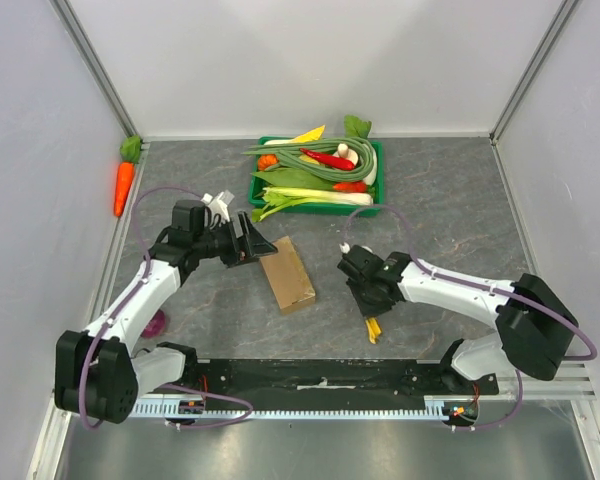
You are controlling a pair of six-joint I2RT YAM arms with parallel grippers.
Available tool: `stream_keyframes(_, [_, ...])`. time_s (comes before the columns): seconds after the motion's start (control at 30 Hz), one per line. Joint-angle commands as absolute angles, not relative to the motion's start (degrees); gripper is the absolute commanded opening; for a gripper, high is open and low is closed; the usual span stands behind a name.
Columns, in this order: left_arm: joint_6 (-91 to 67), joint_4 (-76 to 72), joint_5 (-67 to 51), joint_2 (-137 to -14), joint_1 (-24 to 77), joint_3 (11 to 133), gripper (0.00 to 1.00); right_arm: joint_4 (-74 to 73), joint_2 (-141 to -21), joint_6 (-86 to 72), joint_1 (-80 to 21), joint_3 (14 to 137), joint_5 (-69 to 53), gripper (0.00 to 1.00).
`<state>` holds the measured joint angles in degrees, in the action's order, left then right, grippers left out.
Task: Unpack the express box
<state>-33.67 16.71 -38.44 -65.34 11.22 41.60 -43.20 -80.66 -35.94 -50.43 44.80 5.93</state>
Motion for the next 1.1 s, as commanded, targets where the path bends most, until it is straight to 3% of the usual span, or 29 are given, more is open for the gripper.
stream_keyframes(0.0, [-34.9, 11.8, -42.7, -66.5, 15.0, 42.9, 0.86, -41.9, -79.6, -33.0, -50.7, 53.6, 6.2, 0.0])
stream_keyframes(0.23, [-38.0, 6.6, -42.7, -69.2, 21.4, 43.3, 0.86, -40.3, -78.4, -27.5, -51.2, 62.3, 4.4, 0.0])
stream_keyframes(0.5, [-41.8, 0.2, -42.1, -73.4, 27.8, 45.0, 0.86, -36.6, -77.3, -24.4, -51.9, 64.2, 0.6, 0.0])
stream_keyframes(0.8, [-42.7, -3.3, -46.4, -82.4, 29.7, 49.7, 0.79, -34.4, -75.1, -21.2, -53.2, 62.3, 0.8, 0.0])
stream_keyframes(0.97, [-42.9, -3.5, -47.0, -85.2, 30.7, 51.5, 0.7, -33.9, -75.2, -19.8, -53.9, 62.5, 1.1, 0.0])
stream_keyframes(1.07, [-42.9, -3.7, -48.2, -85.8, 31.0, 52.1, 0.58, -33.9, -75.3, -19.7, -54.0, 62.6, 1.5, 0.0])
